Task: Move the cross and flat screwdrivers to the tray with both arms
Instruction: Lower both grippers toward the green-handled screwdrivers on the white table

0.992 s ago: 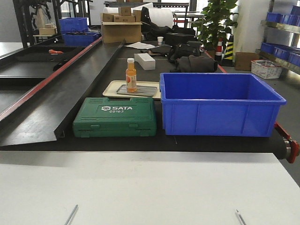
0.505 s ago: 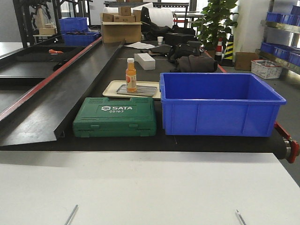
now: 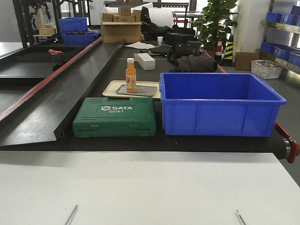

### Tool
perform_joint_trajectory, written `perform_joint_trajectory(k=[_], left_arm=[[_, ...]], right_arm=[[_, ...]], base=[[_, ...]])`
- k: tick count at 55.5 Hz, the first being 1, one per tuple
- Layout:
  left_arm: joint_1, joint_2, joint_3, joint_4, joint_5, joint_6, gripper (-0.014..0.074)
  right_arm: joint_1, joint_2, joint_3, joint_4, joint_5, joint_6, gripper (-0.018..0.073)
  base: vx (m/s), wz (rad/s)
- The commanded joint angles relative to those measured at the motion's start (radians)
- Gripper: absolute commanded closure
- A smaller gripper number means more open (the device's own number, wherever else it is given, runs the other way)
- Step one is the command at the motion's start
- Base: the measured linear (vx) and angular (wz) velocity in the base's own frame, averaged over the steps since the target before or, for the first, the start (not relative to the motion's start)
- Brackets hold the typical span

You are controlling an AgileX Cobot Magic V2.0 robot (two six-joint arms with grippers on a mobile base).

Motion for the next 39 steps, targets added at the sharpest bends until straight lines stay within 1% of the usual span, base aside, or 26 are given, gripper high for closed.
perform_joint_trajectory(k=[1,7,11,18,23,27,33,39], left_arm=[[0.003,0.07,-0.115,-0.006,0.015,0.0,0.0531],[0.003,0.188,-0.168,-0.003,0.044,0.026,0.0458],[0.003,0.262,-0.172,-0.003,0.026,0.05,0.0401],[0.003,0.392,-0.172,-0.003,0.035,0.055,0.0302],[0.003,0.476,-0.172,-0.003,0.034,0.055,0.0246],[0.003,0.534,-0.172,-0.004,0.031,0.05,0.022],[0.003,0.599,-0.172,-0.011,0.029,0.05,0.0214],[0.003,0.656,-0.172,-0.011,0.029,0.05,0.0214]], right_arm=[[-0.005,0.095,-0.126,-0.01,0.017,-0.008,0.0564],[-0.005,0.197,-0.185,-0.01,0.08,-0.008,0.0561],[-0.005,0.257,-0.191,-0.01,0.083,-0.008,0.0549],[-0.005,0.342,-0.191,-0.01,0.086,-0.008,0.0503],[-0.005,0.402,-0.191,-0.01,0.085,-0.008,0.044],[-0.005,0.45,-0.191,-0.01,0.084,-0.008,0.0365],[-0.005,0.512,-0.191,-0.01,0.081,-0.008,0.0246],[-0.005,0.577,-0.191,-0.004,0.084,-0.001,0.0172]], base=[[0.0,0.0],[0.0,0.0],[0.0,0.0],[0.0,0.0],[0.0,0.0],[0.0,0.0],[0.0,0.0],[0.0,0.0]])
